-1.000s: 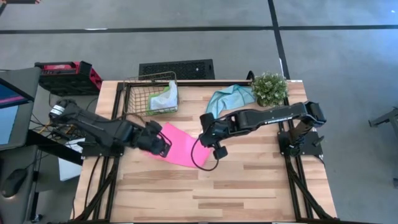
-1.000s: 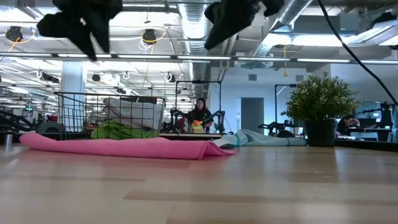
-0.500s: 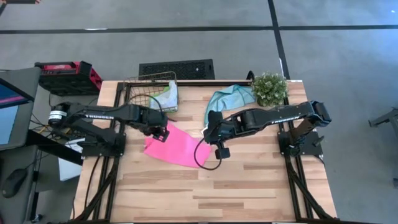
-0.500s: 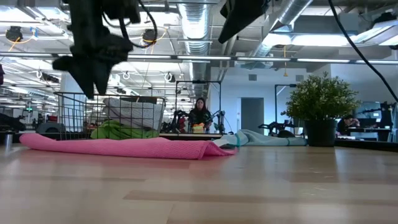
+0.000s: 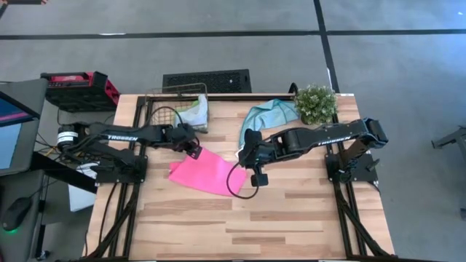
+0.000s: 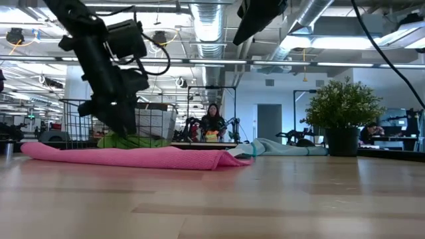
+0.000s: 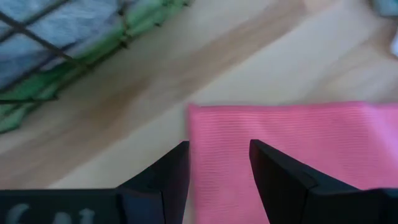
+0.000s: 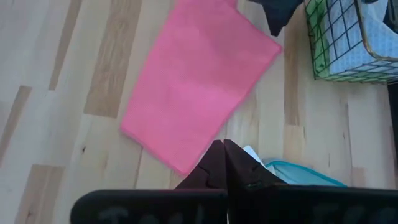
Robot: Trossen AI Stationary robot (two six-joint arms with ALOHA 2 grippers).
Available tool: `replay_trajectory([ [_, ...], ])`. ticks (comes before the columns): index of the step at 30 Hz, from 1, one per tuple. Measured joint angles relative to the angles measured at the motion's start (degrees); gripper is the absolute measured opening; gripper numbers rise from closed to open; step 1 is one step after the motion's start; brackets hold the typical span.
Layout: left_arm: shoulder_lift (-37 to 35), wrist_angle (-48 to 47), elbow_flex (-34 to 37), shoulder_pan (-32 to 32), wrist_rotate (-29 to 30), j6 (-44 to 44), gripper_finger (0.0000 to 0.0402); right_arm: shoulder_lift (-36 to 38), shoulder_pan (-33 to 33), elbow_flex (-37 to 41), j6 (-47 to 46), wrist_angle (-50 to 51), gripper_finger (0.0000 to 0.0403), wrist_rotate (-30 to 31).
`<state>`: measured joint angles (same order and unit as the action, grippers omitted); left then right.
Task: Fold microfiber towels
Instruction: Fold the pink microfiber cloth
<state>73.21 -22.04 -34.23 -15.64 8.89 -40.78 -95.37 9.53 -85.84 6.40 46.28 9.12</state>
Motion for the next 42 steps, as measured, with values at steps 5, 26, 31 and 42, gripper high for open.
replay_trajectory([
  [5,0.02,4.18,2.8,0.25,0.98,2.21,0.0158,0.0,-0.4,0.0,-0.01,0.02,0.0005,-0.02],
  [26,3.04,6.37,4.78,10.02,13.08,5.75,0.0158,-0.04,-1.41,0.0,0.1,0.06,0.0007,-0.02],
  [31,7.52,9.96,4.78,10.01,13.02,5.12,0.0158,-0.07,-1.41,0.0,0.12,0.23,0.0007,-0.03],
  [42,12.09,12.57,4.52,9.92,10.67,4.66,0.0143,-0.07,-1.42,0.0,0.08,1.29,0.0008,-0.04],
])
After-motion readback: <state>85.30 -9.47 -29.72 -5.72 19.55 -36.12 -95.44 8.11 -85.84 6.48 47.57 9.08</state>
